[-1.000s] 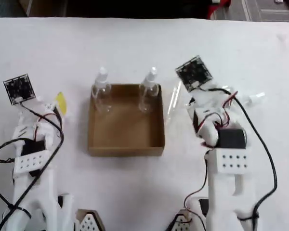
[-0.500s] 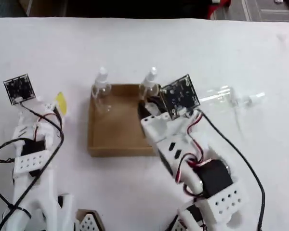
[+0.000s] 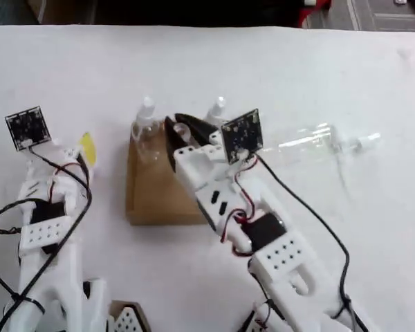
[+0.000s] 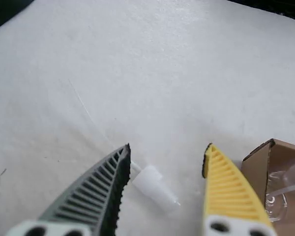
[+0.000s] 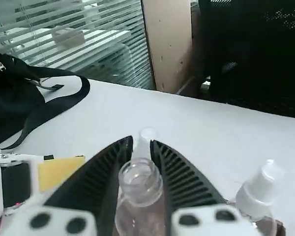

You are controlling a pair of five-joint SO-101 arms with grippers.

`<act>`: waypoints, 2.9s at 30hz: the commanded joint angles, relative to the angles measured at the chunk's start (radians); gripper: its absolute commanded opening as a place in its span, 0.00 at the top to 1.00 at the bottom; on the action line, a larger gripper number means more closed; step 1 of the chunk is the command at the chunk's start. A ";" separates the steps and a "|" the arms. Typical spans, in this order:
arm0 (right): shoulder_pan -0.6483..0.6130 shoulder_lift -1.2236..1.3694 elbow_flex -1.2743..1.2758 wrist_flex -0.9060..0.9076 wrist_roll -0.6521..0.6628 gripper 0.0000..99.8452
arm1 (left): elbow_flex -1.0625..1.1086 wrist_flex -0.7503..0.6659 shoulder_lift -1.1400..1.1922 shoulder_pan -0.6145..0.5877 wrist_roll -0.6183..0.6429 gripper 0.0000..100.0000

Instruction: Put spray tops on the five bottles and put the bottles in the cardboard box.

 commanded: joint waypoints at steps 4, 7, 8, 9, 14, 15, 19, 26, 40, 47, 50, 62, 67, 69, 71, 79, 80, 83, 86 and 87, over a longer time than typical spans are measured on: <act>0.005 0.255 -0.009 -0.309 -0.011 0.98 | -0.014 -0.031 -0.008 0.007 -0.011 0.77; 0.013 0.355 -0.009 -0.404 -0.003 0.98 | -0.014 -0.031 -0.008 0.005 -0.011 0.77; 0.019 0.383 -0.009 -0.429 -0.003 0.98 | -0.014 -0.031 -0.008 0.005 -0.011 0.77; 0.024 0.409 -0.009 -0.452 -0.003 0.98 | -0.014 -0.031 -0.008 0.005 -0.011 0.77; 0.024 0.515 -0.011 -0.593 -0.002 0.98 | -0.014 -0.031 -0.008 0.005 -0.011 0.77; 0.028 0.533 -0.012 -0.619 -0.002 0.98 | -0.014 -0.031 -0.008 0.005 -0.011 0.77; 0.028 0.618 -0.046 -0.661 0.040 0.98 | -0.014 -0.031 -0.008 0.005 -0.011 0.77; 0.045 0.725 -0.124 -0.662 0.068 0.98 | -0.014 -0.031 -0.008 0.005 -0.011 0.77; 0.067 0.878 -0.259 -0.662 0.068 0.98 | -0.014 -0.031 -0.008 0.007 -0.011 0.77; 0.068 0.874 -0.273 -0.662 0.069 0.98 | -0.014 -0.031 -0.008 0.008 -0.011 0.77; 0.081 0.877 -0.281 -0.662 0.069 0.98 | -0.014 -0.031 -0.008 0.008 -0.011 0.77; 0.090 0.889 -0.304 -0.657 0.069 0.98 | -0.014 -0.031 -0.008 0.010 -0.011 0.77; 0.099 0.943 -0.341 -0.661 0.063 0.98 | -0.014 -0.031 -0.008 0.010 -0.011 0.77; 0.099 0.947 -0.342 -0.661 0.063 0.98 | -0.014 -0.031 -0.008 0.010 -0.011 0.77; 0.097 0.949 -0.344 -0.661 0.063 0.98 | -0.014 -0.031 -0.008 0.010 -0.011 0.77; 0.090 0.957 -0.345 -0.661 0.063 0.97 | -0.014 -0.031 -0.008 0.010 -0.011 0.77; 0.090 0.957 -0.345 -0.661 0.061 0.95 | -0.014 -0.031 -0.008 0.010 -0.011 0.77; 0.090 0.957 -0.342 -0.661 0.061 0.88 | -0.014 -0.031 -0.008 0.010 -0.011 0.77; 0.090 0.957 -0.341 -0.659 0.061 0.86 | -0.014 -0.031 -0.008 0.010 -0.011 0.77; 0.090 0.957 -0.341 -0.659 0.061 0.87 | -0.014 -0.031 -0.008 0.010 -0.011 0.77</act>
